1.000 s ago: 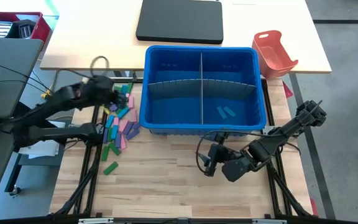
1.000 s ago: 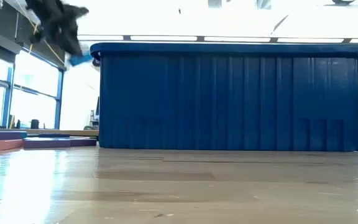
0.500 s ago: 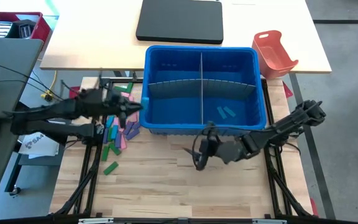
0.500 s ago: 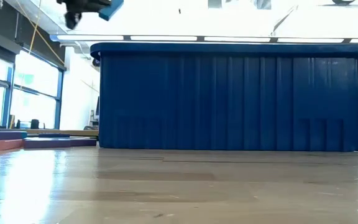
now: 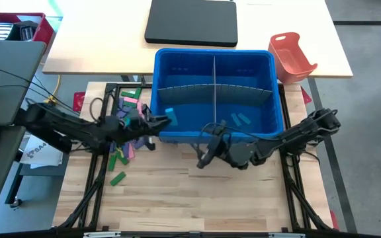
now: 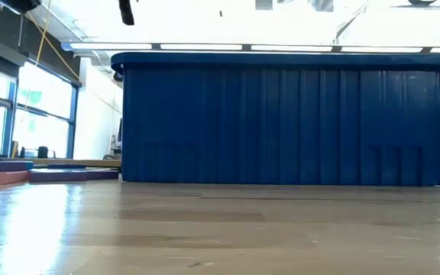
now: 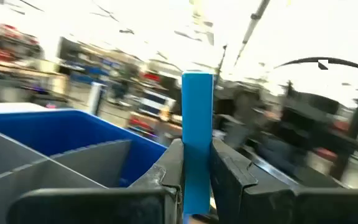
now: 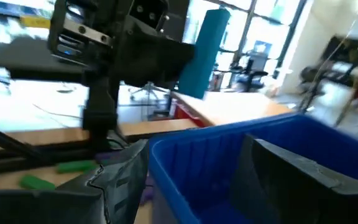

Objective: Sort blocks
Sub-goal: Put the blue block into the blue bin with the other blue block

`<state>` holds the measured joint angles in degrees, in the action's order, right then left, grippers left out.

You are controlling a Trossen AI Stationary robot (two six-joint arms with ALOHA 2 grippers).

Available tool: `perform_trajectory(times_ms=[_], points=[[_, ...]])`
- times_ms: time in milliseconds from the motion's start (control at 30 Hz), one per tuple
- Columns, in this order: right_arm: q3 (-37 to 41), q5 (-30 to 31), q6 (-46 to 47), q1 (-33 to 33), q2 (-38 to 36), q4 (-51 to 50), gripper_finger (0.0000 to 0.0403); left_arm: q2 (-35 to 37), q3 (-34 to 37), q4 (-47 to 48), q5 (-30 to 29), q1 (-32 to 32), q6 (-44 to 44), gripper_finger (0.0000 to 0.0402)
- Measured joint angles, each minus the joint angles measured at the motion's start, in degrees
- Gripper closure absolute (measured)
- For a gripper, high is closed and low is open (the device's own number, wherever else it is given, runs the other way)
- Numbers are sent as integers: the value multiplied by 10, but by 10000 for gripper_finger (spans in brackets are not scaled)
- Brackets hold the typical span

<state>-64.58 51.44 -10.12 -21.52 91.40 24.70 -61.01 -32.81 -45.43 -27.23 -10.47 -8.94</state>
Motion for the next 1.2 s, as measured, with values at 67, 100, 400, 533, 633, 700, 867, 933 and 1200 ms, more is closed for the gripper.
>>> perform_trajectory(times_ms=[67, 100, 400, 533, 633, 700, 867, 933, 1200], points=[[-22, 10, -33, 0, 23, 0, 123, -38, -15, -22, -40, -15, 10, 360], [-32, 20, -40, 0, 33, -1, 123, -56, -24, -27, -54, -22, 16, 360], [-67, 56, -7, 23, 61, -7, 123, -163, -99, -29, -110, -66, 43, 360], [-67, 38, -4, 24, 59, -15, 123, -185, -123, -28, -127, -76, 71, 360], [-67, 36, -4, 23, 59, -18, 128, -192, -134, -26, -136, -78, 86, 360], [-67, 41, -4, 20, 59, -17, 139, -191, -136, -25, -139, -77, 86, 360], [-67, 56, -2, 19, 59, -17, 192, -191, -136, -21, -158, -77, 86, 360], [-67, 57, 5, 19, 58, -18, 222, -192, -136, -19, -160, -77, 86, 360], [-67, 83, 9, 19, 53, -52, 292, -190, -136, 7, -160, -77, 86, 325]])
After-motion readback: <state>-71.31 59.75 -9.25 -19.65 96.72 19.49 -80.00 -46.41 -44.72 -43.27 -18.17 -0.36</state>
